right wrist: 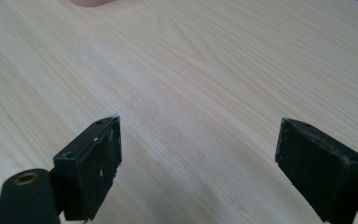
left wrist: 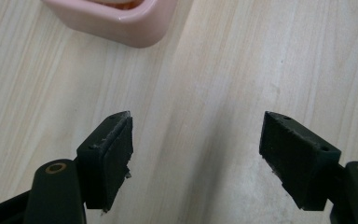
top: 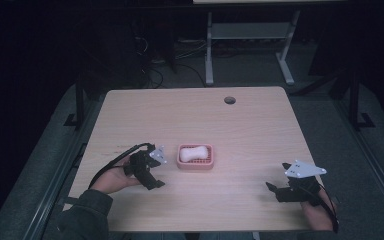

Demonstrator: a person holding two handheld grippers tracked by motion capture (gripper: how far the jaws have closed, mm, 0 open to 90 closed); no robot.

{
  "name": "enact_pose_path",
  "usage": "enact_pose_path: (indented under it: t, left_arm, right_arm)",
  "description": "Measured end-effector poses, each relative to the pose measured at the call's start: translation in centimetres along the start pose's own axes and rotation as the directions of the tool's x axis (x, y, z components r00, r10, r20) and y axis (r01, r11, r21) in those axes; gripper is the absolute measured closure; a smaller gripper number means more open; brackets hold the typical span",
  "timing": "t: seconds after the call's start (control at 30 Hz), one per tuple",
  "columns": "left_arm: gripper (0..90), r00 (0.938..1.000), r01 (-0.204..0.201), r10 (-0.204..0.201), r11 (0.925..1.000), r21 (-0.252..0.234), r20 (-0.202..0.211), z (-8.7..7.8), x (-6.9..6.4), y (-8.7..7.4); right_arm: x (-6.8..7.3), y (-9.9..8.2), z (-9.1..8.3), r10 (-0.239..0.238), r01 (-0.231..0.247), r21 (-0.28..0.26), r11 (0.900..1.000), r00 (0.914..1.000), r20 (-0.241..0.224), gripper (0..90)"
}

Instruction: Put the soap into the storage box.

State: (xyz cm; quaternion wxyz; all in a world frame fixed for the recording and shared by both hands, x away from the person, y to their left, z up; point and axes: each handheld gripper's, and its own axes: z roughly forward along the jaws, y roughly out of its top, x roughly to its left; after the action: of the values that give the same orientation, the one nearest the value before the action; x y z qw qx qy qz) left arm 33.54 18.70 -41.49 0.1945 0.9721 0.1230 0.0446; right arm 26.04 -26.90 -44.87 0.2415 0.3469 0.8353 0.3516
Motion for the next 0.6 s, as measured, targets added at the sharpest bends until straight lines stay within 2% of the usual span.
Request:
enact_pose_path:
  t: [0.27, 0.3, 0.33, 0.6]
  left_arm:
    - [24.8, 1.0, 0.006, -0.006, 0.9999, -0.012, 0.001, 0.0, -0.6, -1.2]
    - [24.8, 1.0, -0.002, 0.002, 1.0, -0.008, -0.006, 0.0, -0.6, -1.3]
    - [24.8, 1.0, 0.007, -0.007, 0.9999, -0.01, 0.0, 0.0, -0.7, -1.4]
    - [24.8, 1.0, -0.009, 0.009, 0.9999, -0.012, -0.003, 0.1, -1.3, -1.9]
  right_arm:
    - [0.1, 0.1, 0.1, 0.001, -0.001, 0.002, 1.0, 1.0, 0.0, 13.8]
    - [0.1, 0.1, 0.0, 0.002, -0.002, 0.002, 1.0, 1.0, 0.002, 13.8]
    - [0.1, 0.1, 0.1, 0.003, -0.003, 0.002, 1.0, 1.0, 0.002, 13.7]
    - [0.1, 0.0, 0.0, 0.004, -0.004, 0.004, 1.0, 1.0, 0.003, 13.8]
